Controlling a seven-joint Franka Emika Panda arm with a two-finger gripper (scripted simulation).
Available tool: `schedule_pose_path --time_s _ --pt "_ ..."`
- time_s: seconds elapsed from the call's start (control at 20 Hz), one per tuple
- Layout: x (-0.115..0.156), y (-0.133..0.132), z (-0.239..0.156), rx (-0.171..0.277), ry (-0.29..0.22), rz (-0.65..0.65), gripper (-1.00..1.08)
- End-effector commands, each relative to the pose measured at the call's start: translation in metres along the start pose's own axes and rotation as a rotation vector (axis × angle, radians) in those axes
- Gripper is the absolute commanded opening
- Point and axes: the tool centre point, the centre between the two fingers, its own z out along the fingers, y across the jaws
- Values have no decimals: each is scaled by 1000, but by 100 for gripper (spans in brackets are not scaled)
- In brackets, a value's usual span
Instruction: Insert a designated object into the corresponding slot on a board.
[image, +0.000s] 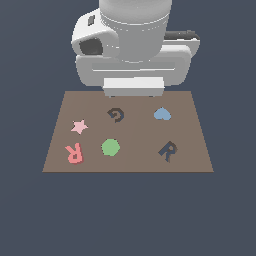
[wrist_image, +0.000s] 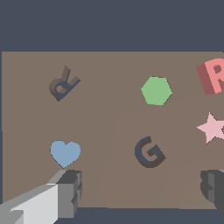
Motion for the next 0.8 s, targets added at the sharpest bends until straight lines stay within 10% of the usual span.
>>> schedule_pose_path --time_s 0.0,0.75 --pt "0 0 0 0 0 0 100" --pt "18 42 27 -2 2 -80 100"
